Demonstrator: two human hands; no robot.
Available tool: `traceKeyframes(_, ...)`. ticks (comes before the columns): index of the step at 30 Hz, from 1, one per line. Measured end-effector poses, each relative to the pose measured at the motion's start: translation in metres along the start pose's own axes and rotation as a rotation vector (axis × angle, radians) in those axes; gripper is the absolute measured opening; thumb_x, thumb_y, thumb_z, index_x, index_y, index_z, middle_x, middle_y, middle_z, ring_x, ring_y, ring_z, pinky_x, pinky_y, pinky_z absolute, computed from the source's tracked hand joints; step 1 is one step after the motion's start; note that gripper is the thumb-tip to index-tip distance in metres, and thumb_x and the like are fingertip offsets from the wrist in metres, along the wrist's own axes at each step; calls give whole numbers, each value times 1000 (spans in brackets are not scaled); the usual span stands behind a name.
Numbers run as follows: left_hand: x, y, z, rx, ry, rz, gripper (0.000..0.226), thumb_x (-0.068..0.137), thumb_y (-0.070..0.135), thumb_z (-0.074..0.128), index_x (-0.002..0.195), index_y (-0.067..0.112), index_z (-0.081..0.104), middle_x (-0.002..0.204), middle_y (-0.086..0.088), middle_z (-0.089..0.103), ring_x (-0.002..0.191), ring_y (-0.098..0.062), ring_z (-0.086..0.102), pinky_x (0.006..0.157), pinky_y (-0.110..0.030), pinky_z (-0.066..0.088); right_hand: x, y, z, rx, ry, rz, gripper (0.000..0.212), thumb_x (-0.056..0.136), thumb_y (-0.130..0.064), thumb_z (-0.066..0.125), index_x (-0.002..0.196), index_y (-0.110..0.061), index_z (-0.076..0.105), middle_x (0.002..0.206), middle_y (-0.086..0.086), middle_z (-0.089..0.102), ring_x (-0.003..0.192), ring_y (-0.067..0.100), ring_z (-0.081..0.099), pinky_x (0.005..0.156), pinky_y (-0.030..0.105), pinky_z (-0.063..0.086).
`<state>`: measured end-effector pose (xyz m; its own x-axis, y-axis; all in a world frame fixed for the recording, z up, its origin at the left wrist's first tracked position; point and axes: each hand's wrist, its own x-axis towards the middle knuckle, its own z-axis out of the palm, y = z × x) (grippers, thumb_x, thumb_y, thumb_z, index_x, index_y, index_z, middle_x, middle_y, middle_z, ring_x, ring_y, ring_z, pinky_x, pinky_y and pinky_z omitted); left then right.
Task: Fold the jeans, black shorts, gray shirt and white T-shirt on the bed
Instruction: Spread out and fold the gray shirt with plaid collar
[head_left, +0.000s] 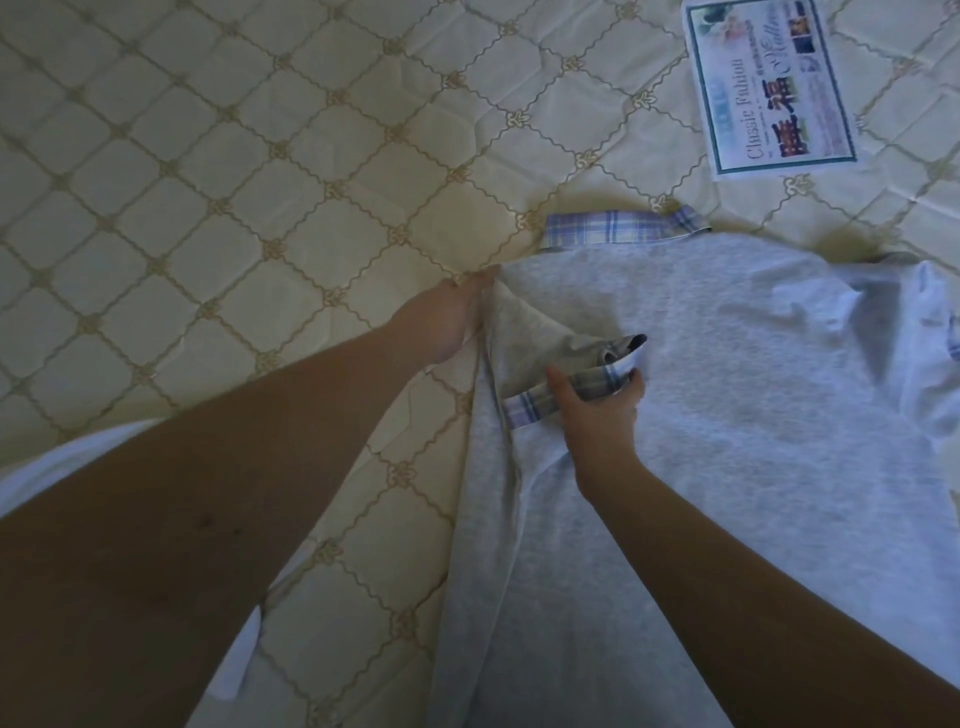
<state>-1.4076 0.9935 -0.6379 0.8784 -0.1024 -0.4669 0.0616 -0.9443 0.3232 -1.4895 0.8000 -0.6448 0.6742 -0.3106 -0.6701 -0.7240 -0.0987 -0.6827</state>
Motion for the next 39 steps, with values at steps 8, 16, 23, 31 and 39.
traceKeyframes(8,39,16,-7,63,-76,32,19,97,21,49,108,12,62,108,-16,65,99,-32,59,80,-33,43,6,1,-4,-808,8,-886,39,89,-41,61,126,-28,59,138,-5,50,135,23,35,107,45,18)
traceKeyframes(16,38,16,-10,-95,15,-33,24,87,35,69,92,16,55,91,-6,60,85,-20,56,71,-28,37,16,-3,-49,-1283,-358,-900,44,84,-52,64,122,-33,58,117,-12,61,118,17,49,106,42,13)
traceKeyframes(23,57,26,-17,147,54,-146,44,83,47,71,102,9,64,104,-12,64,101,-31,60,78,-34,44,15,17,-111,-1202,-476,-1089,33,60,-10,85,83,-26,70,85,-8,63,81,18,61,81,35,44)
traceKeyframes(31,64,30,-6,101,-38,-85,45,83,38,73,120,14,62,121,-21,50,106,-36,54,89,-36,46,34,18,-97,-480,47,-446,39,90,-42,55,122,-20,57,121,3,53,112,23,53,99,49,44)
traceKeyframes(39,67,25,-8,-25,0,-94,42,89,36,68,112,1,71,110,-21,69,106,-30,62,75,-24,39,60,-7,-77,-488,34,-384,46,91,-46,59,65,-11,49,69,11,52,63,15,51,59,30,40)
